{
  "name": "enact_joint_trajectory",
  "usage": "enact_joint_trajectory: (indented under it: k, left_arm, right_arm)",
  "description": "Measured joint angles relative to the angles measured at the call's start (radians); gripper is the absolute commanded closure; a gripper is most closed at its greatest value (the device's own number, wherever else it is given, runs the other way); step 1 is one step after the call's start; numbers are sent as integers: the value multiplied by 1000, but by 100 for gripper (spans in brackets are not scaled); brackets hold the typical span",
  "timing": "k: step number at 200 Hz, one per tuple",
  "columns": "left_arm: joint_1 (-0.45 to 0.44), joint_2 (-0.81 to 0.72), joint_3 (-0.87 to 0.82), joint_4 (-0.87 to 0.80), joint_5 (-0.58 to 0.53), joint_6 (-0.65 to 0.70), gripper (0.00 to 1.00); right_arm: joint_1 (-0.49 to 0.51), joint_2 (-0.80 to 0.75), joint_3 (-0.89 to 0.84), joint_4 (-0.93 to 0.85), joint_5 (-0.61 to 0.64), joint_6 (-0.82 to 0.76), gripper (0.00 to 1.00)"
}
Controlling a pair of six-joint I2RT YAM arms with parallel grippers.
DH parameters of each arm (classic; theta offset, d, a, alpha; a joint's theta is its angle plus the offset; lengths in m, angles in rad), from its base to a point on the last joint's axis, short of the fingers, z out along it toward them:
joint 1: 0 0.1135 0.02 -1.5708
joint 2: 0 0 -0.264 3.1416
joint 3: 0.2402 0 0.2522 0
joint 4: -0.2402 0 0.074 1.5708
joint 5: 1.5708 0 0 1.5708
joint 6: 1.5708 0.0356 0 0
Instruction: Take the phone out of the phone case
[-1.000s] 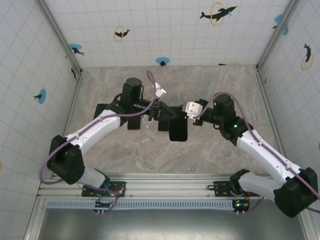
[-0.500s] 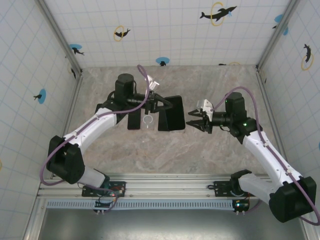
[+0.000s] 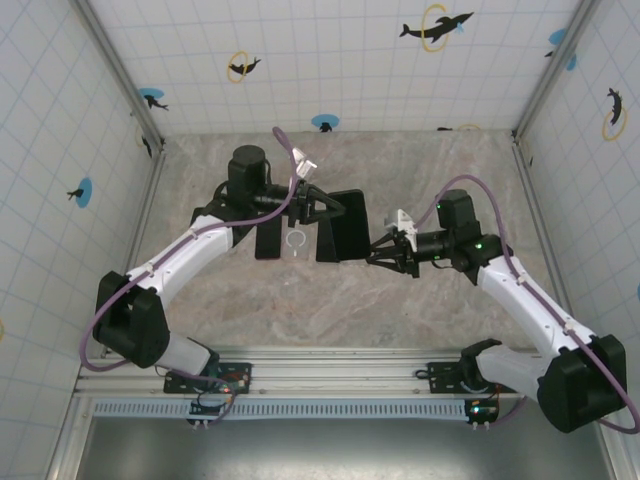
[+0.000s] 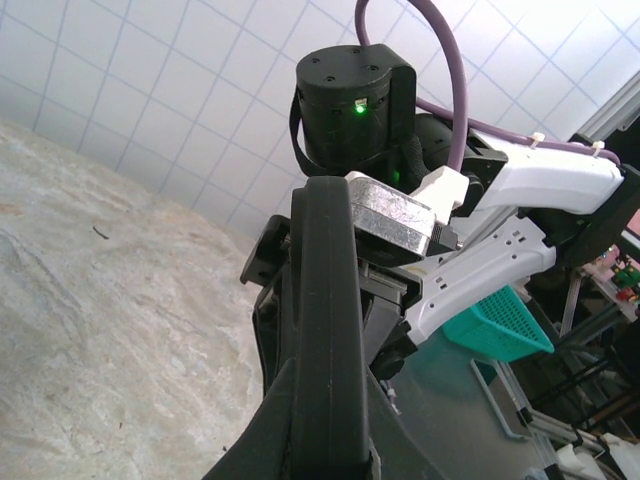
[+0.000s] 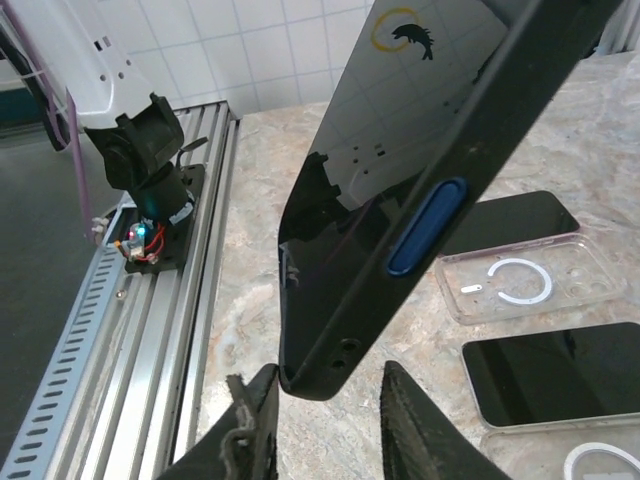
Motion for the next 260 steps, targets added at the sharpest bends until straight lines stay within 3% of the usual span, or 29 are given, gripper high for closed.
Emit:
enact_joint_trajectory:
  k: [68,151,260]
  left_arm:
    - [4,0,0,10,8,-18,100]
    - [9,0,0,24,15,-28,100]
    - [11,1,0,33,38,-27,100]
  right_arm:
    - [13,15,0,9,-17,13,78]
    - [26,27,0,52,-18,41,77]
    - [60,36,8,46,40,9,87]
